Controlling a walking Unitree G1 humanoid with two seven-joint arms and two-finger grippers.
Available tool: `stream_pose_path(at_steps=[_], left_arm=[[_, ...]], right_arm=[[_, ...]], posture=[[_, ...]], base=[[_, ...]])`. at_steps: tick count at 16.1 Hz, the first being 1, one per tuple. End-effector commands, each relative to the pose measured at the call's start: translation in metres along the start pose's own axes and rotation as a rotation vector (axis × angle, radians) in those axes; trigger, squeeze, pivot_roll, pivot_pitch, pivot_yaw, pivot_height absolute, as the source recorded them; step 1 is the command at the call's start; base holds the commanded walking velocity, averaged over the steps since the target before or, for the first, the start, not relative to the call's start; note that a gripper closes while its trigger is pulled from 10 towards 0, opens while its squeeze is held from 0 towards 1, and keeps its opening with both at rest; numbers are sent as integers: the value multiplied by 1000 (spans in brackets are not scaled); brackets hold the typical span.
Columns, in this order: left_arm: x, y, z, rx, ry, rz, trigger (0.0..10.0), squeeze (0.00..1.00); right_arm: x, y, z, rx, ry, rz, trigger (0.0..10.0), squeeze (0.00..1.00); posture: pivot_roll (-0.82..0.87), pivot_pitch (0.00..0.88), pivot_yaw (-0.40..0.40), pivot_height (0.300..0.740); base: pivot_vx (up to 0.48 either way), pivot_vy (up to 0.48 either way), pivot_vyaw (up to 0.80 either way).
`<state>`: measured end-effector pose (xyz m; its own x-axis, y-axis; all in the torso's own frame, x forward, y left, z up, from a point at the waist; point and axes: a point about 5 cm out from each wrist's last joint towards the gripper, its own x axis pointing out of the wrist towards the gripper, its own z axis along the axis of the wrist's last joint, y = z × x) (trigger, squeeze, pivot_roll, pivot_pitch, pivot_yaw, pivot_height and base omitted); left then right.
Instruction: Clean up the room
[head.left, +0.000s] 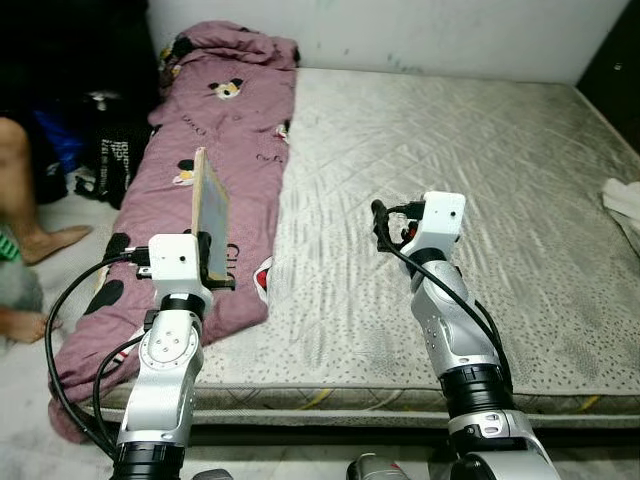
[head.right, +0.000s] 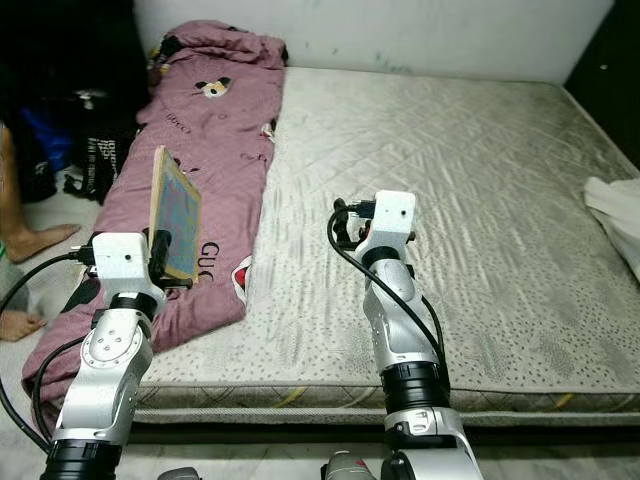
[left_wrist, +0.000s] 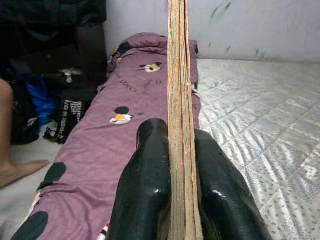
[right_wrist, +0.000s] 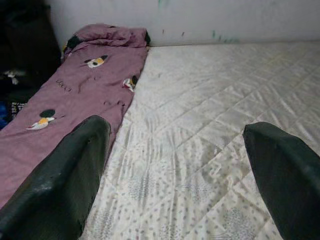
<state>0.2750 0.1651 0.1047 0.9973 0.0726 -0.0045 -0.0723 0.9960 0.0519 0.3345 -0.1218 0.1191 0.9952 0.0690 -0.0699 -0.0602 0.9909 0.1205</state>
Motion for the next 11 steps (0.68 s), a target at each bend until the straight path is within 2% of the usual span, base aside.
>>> stream_pose_path(at_steps=[1,2,3,5,6,9,11], left_arm=[[1,0,12,-16,-52,5,10000,0],[1,0,12,-17,-56,26,10000,0],[2,1,12,-10,-59,39,10000,0],[2,1,12,0,-55,54,10000,0],[2,1,12,-4,-55,55,10000,0],[2,0,11,-13,-45,29,10000,0],[2,0,13,-35,-48,22,10000,0]], right_arm=[[-1,4,3,-23,-4,13,10000,0],[-1,9,6,-61,-41,44,10000,0],[-2,11,6,-41,-53,72,10000,0],[-1,5,7,-63,-45,4,10000,0],[-2,5,6,-13,-35,33,10000,0],[-2,8,7,-18,-39,47,10000,0],[-1,7,7,-3,-35,46,10000,0]], posture=[[-64,0,-24,740],[-66,0,-25,740],[-66,0,-25,740],[-67,0,-25,740],[-67,0,-26,740],[-68,0,-27,740],[-68,0,-27,740]], base=[[0,0,0],[0,0,0],[0,0,0],[0,0,0],[0,0,0],[0,0,0],[0,0,-800]])
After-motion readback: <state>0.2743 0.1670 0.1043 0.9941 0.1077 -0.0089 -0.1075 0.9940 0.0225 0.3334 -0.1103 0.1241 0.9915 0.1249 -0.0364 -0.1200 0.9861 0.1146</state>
